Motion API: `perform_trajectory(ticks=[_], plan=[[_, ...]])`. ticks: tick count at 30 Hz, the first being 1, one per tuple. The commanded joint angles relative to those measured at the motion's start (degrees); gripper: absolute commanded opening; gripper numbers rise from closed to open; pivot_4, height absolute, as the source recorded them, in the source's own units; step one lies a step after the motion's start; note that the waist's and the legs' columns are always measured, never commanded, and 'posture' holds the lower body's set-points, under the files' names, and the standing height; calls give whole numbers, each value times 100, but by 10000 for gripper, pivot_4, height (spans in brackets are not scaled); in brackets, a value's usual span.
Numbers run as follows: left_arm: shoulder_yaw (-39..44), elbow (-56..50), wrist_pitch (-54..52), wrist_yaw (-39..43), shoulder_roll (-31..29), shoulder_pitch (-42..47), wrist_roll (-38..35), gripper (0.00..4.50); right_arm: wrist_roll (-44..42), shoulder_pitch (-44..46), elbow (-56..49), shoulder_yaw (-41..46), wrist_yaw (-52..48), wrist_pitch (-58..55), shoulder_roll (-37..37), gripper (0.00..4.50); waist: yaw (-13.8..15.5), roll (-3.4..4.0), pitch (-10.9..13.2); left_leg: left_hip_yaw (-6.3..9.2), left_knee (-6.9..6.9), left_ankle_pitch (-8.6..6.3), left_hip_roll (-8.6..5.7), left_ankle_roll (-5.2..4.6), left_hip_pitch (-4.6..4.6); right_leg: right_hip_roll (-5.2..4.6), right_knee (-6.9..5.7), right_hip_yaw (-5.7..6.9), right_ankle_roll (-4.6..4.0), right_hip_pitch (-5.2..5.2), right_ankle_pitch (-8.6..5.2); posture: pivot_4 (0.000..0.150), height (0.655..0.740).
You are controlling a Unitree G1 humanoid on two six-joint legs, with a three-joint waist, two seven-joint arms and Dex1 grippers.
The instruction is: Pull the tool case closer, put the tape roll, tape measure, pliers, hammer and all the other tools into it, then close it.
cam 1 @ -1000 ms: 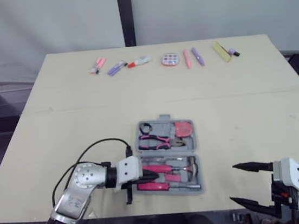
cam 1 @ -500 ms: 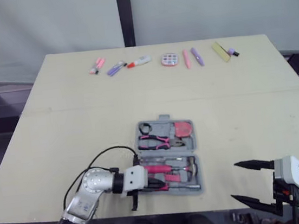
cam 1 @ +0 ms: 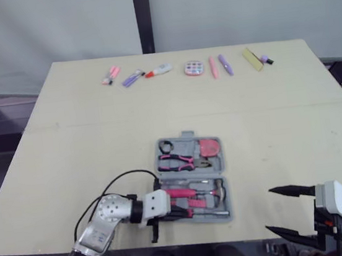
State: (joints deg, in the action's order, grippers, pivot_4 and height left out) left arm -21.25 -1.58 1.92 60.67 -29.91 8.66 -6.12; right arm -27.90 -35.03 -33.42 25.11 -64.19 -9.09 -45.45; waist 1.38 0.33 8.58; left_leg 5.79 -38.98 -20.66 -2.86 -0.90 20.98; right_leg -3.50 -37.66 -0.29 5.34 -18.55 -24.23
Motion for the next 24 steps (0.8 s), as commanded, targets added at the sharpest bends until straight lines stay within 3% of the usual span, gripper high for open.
perform_trajectory(ticks=[1, 24], plan=[[39, -41, 47, -29, -21, -72, 12, 1098, -98, -57, -163, 135, 18, -17, 29, 45000, 0, 0, 0, 0, 0, 0, 0, 0, 0, 0, 0, 0, 0, 0, 0, 1500, 7336], [-103, 612, 1, -146, -141, -293, 306, 1098, -130, -86, -184, 193, 17, -35, 10, 45000, -6, 33, -34, -7, 19, 0, 0, -1, -32, -2, 3, -4, 0, 19, 0, 1500, 7336]])
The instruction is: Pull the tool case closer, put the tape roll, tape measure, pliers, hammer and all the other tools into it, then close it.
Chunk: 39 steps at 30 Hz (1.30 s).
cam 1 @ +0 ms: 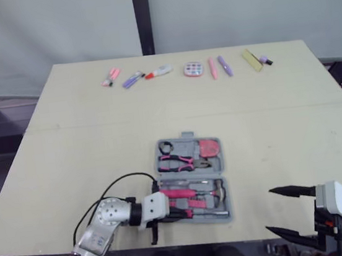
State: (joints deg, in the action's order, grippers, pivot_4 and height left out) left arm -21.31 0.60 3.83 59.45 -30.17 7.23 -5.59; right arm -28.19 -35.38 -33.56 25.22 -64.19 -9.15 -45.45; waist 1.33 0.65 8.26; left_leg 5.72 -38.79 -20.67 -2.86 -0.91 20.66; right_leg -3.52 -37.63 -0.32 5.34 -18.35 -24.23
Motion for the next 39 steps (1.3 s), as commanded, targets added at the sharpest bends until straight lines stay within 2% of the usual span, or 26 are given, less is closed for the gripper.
perform_trajectory(ticks=[1, 6, 23, 29, 33, 36, 39], plan=[[-110, 418, -224, -23, -123, -140, 272, 1098, -102, -48, -170, 183, 16, -31, 8, 45000, -4, 4, -4, -2, 6, 0, 0, 0, -9, -1, 1, -1, 0, 5, 0, 1500, 7336], [-222, 502, -265, -22, -148, -117, 395, 1098, -108, -20, -160, 189, 9, -52, 1, 45000, -1, 10, -11, -1, 39, 0, 4, 0, -56, 0, 73, 1, 0, 79, 0, 1500, 7336], [-580, 588, -448, -181, -173, -89, 738, 1098, -99, 32, -168, 182, 0, -91, -16, 45000, 4, 54, -78, -1, 51, 0, 1, 0, -60, -2, 88, -1, 0, 88, 0, 1500, 7336], [-150, 114, -625, -135, -63, -150, 34, 1098, -85, 111, -133, 124, 12, -95, -28, 45000, 2, 52, -77, -1, 52, 0, 1, 0, -59, -3, 94, -2, 0, 89, 0, 1500, 7336], [532, -739, -1381, -188, -106, -75, -774, 1098, -101, 329, -112, 28, 68, -148, -41, 45000, -13, 34, -56, -1, 53, 1, 8, 2, -52, 2, 111, -1, 0, 86, 0, 1500, 7336], [1173, -1355, -1962, -245, -279, -52, -1349, 1098, -159, 614, -142, -103, 159, -270, -41, 45000, -7, 18, -35, -1, 50, 2, 10, 4, -46, 3, 113, -2, 0, 83, 0, 1500, 7336], [1632, -1648, -2208, -291, -533, -197, -1570, 1098, -166, 826, -115, -217, 217, -386, -31, 45000, -8, 14, -30, 1, 53, 3, 11, 5, -46, 2, 116, -2, 0, 81, 0, 1500, 7336]])
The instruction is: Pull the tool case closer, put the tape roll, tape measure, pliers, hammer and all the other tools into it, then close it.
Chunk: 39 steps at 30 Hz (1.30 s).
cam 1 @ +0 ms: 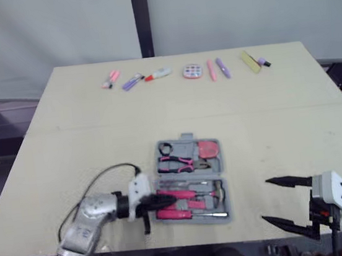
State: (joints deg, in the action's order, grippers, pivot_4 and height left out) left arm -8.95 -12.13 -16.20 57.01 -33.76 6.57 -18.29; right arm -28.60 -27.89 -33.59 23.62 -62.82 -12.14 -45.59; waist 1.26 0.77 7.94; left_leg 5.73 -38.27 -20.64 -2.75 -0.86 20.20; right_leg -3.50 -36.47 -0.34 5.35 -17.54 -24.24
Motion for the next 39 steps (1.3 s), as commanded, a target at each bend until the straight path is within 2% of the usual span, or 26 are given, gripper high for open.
perform_trajectory(ticks=[1, 7, 15, 17, 19, 25, 33, 39], plan=[[460, -433, -255, -75, -217, -177, -317, 1098, -116, 105, -89, -68, 74, -97, -12, 45000, 4, 7, 4, 0, 5, 0, 0, 0, 0, 0, 3, 1, 0, 0, 0, 1500, 7336], [1671, -479, 34, -165, -687, -1652, -316, 1098, 45, -8, -102, -269, 242, -262, 71, 45000, -18, -12, 36, 0, 14, 0, 2, 0, 0, 0, 9, 2, 0, -3, 0, 1500, 7336], [2501, -374, 449, -456, -489, -2975, -220, 1098, 377, -131, 174, -562, 342, -74, 196, 45000, 19, -26, 53, 2, 13, 0, 0, 4, 5, -9, 62, 0, 0, 6, 0, 1500, 7336], [2549, -345, 498, -538, -416, -3081, -208, 0, 463, -139, 277, -606, 360, -20, 214, 39626, 12, -27, 56, 2, 17, 0, 1, 5, 5, -7, 62, 2, 0, 4, 0, 1500, 7336], [2574, -364, 542, -550, -395, -3173, -217, 0, 498, -202, 330, -583, 343, 38, 226, 32260, 12, -25, 58, 1, 18, 0, 1, 5, 6, -7, 62, 1, 0, 4, 0, 1500, 7336], [2583, -400, 545, -572, -360, -3256, -320, 0, 512, -220, 430, -541, 394, 114, 244, 1564, 6, -25, 58, 1, 18, 0, 1, 5, 5, -7, 63, 1, 0, 4, 0, 1500, 7336], [2271, 29, 498, -457, -434, -2226, -297, 0, 565, 137, 563, -614, 580, 44, 223, 714, 6, -23, 59, 1, 17, 1, 1, 8, 4, -6, 59, 2, 0, 3, 0, 1500, 7336], [1449, 532, -29, -350, -508, -796, -13, 0, 772, 969, 839, -955, 931, -340, 157, 714, -1, -23, 59, -1, 16, 3, 1, 10, 4, -4, 41, 4, 0, 1, 0, 1500, 7336]])
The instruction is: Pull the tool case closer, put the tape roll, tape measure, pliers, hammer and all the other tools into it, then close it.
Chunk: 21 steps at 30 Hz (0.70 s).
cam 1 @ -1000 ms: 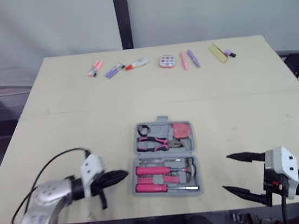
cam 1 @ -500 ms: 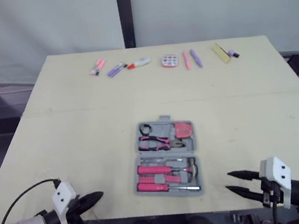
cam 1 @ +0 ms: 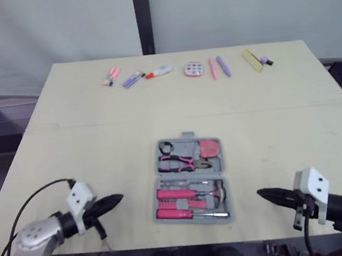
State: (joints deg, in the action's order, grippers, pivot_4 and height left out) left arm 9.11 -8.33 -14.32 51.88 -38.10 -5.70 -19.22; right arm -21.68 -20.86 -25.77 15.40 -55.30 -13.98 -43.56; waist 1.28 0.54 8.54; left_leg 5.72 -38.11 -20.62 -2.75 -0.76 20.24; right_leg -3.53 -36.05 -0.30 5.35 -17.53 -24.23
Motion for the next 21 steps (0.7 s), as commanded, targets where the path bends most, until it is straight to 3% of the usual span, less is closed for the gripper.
perform_trajectory(ticks=[1, 10, 13, 20, 21], plan=[[-506, 333, -225, 231, -47, 705, 126, 0, 123, 424, 118, -219, 233, -224, -38, 714, -4, 0, 0, 0, -1, 0, 0, 0, 0, 1, -5, 1, 0, -1, 0, 1500, 7336], [-1459, 1790, 321, 562, 233, 2233, 776, 0, 432, 1324, 563, -930, 543, -680, 35, 714, -36, -1, 1, -2, -6, 0, -2, 1, 2, 2, -50, 9, 0, -23, 0, 1500, 7336], [-1575, 2020, 392, 655, 273, 2392, 840, 8342, 504, 1519, 720, -1078, 591, -712, 76, 0, -53, -1, 1, -2, -7, 0, -2, 1, 3, 2, -63, 9, 0, -31, 0, 1500, 7336], [-1647, 2092, 373, 574, 355, 2568, 955, 43135, 624, 1815, 986, -1272, 588, -702, 141, 0, -112, -2, 2, -2, -12, 1, -4, 2, 13, 0, -96, 6, 0, -57, 0, 1500, 7336], [-1653, 2133, 367, 560, 380, 2612, 967, 41107, 645, 1852, 1037, -1299, 592, -694, 149, 0, -112, -2, 2, -2, -13, 1, -4, 2, 14, -1, -96, 6, 0, -57, 0, 1500, 7336]])
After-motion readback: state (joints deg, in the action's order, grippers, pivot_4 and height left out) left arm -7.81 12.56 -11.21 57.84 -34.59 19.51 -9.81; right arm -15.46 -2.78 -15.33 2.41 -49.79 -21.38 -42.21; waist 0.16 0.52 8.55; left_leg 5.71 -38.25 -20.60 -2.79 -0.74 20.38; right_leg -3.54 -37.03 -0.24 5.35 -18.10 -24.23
